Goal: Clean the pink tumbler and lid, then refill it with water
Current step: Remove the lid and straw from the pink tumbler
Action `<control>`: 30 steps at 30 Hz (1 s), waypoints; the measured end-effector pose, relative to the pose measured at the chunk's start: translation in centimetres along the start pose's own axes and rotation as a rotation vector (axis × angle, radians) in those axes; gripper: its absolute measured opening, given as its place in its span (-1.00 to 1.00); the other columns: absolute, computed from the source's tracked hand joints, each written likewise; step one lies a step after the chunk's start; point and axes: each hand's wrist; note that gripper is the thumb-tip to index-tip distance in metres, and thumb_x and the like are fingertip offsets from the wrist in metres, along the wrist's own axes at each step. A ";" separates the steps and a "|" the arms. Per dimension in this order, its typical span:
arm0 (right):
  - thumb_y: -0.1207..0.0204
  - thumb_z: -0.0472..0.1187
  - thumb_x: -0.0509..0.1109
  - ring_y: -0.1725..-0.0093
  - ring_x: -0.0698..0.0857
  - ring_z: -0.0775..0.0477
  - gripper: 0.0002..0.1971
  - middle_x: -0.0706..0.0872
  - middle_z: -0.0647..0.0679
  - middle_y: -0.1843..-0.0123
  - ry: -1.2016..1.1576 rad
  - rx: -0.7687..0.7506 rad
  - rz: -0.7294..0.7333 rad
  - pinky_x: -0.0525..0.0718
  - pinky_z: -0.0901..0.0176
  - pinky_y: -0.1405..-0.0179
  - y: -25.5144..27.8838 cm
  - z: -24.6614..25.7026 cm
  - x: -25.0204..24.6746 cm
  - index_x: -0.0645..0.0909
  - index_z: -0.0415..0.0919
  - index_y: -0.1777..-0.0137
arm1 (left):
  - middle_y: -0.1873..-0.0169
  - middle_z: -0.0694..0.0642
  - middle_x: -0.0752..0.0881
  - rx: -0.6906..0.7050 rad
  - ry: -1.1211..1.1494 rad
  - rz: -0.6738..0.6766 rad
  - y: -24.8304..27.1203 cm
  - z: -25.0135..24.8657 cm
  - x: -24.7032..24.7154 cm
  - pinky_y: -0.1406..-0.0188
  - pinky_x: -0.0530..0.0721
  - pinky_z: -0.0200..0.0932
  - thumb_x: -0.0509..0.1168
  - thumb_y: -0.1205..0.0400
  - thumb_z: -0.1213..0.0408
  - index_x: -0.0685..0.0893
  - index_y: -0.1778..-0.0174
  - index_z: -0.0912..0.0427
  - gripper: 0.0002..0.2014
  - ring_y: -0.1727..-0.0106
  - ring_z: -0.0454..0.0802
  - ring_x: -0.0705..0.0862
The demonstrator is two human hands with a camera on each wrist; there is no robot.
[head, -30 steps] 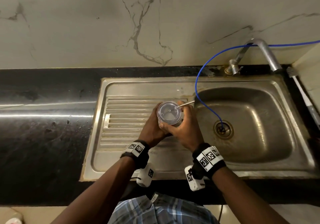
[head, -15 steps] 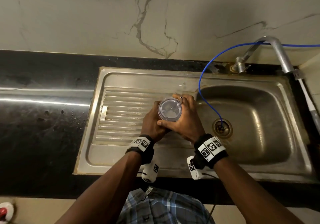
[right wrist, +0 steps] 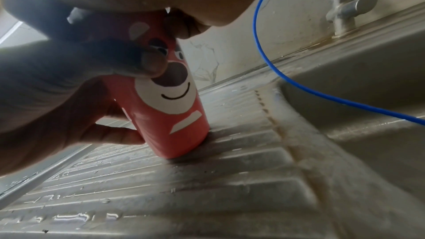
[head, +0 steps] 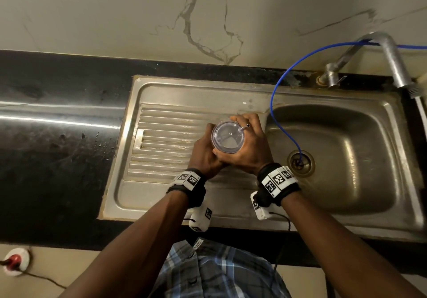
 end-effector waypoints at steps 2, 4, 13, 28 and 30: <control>-0.11 0.25 0.77 -0.22 0.64 -0.01 -0.11 0.54 -0.09 -0.27 0.007 -0.019 -0.011 0.69 0.25 -0.24 -0.1 -0.1 -0.1 0.65 -0.23 -0.37 | -0.06 0.03 0.85 -0.001 0.008 0.000 0.0 -0.1 0.0 0.08 0.74 -0.18 0.56 -0.45 0.14 0.54 -0.34 0.27 -0.41 -0.04 0.02 0.85; -0.10 0.26 0.77 -0.22 0.62 0.02 -0.11 0.54 -0.08 -0.27 0.011 -0.028 -0.013 0.67 0.28 -0.23 -0.1 -0.1 -0.1 0.65 -0.22 -0.36 | -0.07 0.02 0.85 -0.005 0.019 0.004 0.0 -0.1 0.0 0.08 0.69 -0.35 0.57 -0.45 0.13 0.54 -0.35 0.28 -0.39 -0.04 -0.02 0.84; -0.08 0.27 0.80 -0.17 0.67 0.00 -0.08 0.58 -0.10 -0.27 0.011 -0.038 0.004 0.76 0.08 -0.18 -0.4 -0.1 -0.5 0.66 -0.25 -0.37 | -0.09 -0.01 0.83 -0.032 0.037 0.015 -0.1 -0.1 0.0 0.05 0.63 -0.48 0.61 -0.45 0.15 0.53 -0.36 0.28 -0.37 -0.03 -0.22 0.78; -0.14 0.27 0.79 -0.25 0.67 -0.07 -0.09 0.57 -0.12 -0.31 -0.010 -0.009 0.052 0.74 0.14 -0.24 -0.4 0.0 -1.1 0.65 -0.25 -0.40 | -0.09 -0.06 0.81 -0.044 0.011 0.021 0.0 -0.2 0.0 0.00 0.79 -0.05 0.59 -0.37 -0.14 0.52 -0.40 0.24 -0.21 -0.07 -0.01 0.84; -0.15 0.26 0.79 -0.26 0.67 -0.08 -0.09 0.55 -0.11 -0.32 -0.019 -0.001 0.063 0.74 0.09 -0.26 -0.4 0.3 -1.2 0.63 -0.24 -0.41 | -0.11 -0.06 0.80 -0.047 0.004 0.028 0.0 -0.3 0.0 -0.01 0.80 0.00 0.58 -0.36 -0.15 0.52 -0.41 0.24 -0.19 -0.09 0.04 0.85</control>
Point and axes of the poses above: each hand's wrist, its own y-axis away from the middle knuckle, its own x-axis out of the palm, z = x × y
